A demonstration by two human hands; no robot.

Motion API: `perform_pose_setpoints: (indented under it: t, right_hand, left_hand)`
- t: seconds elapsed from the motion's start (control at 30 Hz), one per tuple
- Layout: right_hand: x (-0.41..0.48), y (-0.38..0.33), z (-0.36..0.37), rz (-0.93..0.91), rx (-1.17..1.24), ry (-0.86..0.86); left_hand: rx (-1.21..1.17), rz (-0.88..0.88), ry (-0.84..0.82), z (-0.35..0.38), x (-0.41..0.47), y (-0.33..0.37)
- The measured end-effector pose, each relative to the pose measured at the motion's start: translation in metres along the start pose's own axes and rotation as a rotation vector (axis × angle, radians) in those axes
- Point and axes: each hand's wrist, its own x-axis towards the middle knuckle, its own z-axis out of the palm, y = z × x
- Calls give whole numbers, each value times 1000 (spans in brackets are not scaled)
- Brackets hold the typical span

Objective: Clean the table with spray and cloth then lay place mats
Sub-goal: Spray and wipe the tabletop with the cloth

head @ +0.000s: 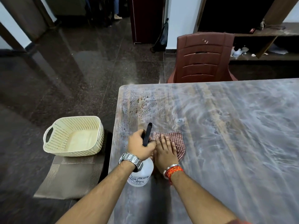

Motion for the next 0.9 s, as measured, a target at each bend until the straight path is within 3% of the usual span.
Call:
perform_pose_setpoints:
  t: [0.2, 0.43, 0.6, 0.73, 0.9]
  right_hand:
    - [31, 34, -11, 178, 20, 75]
    - [52, 42, -13, 139, 15, 68]
    - [64, 37, -15, 187, 13, 103]
    - [71, 40, -19, 198, -35, 33]
    - [72, 44, -12, 189, -66, 10]
  left_hand:
    - [-29, -87, -19, 15, 22, 1]
    - [-35, -155, -43, 23, 54, 2]
    - [34, -102, -92, 27, 71, 0]
    - [-58, -63, -289, 37, 77, 21]
    - [43, 23, -296, 51, 86, 32]
